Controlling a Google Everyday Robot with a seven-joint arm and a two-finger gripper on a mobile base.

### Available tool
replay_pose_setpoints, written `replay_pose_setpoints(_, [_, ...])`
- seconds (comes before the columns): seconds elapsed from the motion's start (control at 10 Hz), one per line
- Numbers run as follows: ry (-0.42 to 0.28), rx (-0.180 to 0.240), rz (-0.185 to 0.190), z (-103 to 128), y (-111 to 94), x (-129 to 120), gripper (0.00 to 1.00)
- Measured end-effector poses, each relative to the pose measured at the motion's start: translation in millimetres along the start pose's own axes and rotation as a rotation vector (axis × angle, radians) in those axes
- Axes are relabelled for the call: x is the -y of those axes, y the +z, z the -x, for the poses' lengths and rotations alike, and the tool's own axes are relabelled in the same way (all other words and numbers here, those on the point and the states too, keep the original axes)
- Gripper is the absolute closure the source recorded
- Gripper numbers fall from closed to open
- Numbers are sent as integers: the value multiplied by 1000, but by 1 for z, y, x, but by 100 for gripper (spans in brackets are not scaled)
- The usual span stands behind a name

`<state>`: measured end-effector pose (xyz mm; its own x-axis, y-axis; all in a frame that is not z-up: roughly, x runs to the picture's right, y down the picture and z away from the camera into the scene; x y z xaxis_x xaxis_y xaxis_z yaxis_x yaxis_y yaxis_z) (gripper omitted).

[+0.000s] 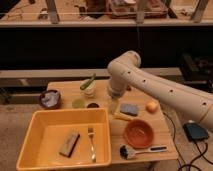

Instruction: Place towel in table surface

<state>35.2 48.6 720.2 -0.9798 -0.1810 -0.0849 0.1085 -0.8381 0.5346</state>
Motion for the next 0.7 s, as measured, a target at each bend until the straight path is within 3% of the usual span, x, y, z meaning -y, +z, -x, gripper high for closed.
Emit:
replay_pose_setpoints(0.2, [-25, -13, 19, -7, -4, -7, 20])
replay_pose_setpoints(0.5, [-89, -72, 68, -62, -10, -42, 20])
replay_pose_setpoints(0.7, [-125, -153, 83, -122, -4, -69, 20])
